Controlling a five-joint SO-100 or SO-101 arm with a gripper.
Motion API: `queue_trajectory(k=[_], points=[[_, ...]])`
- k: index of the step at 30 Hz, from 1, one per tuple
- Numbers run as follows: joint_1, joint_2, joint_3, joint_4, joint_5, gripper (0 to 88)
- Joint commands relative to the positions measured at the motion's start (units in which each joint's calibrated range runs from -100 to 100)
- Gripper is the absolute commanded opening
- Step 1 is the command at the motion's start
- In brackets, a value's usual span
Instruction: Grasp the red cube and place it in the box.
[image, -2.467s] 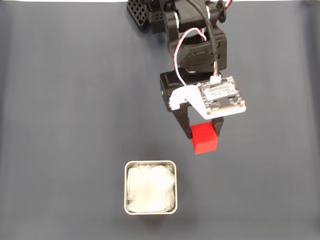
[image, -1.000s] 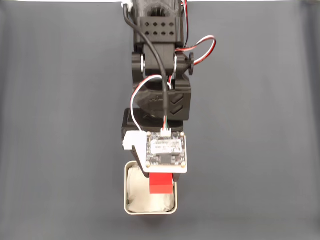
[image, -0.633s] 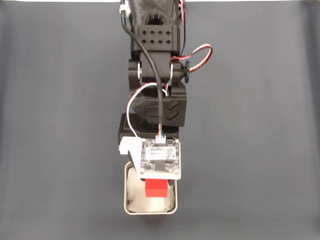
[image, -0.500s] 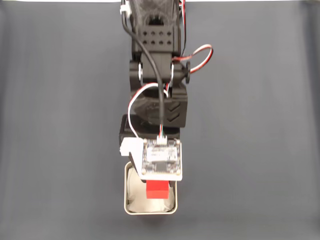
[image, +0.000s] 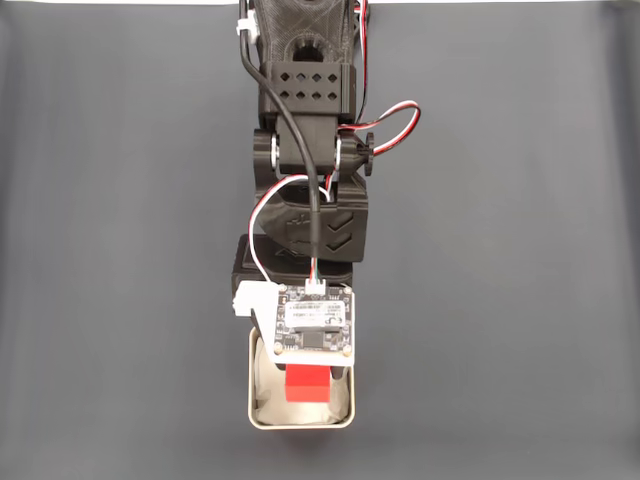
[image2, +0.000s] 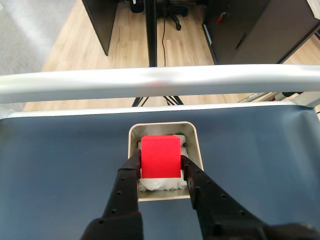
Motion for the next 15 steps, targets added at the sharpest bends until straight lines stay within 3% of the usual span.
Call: queue_trajectory(k=[1,15], points=[[1.02,-0.31,-2.09,-1.42,0.44,11.2],[1.8,0.13,-1.81,-1.67,0.88,11.4]])
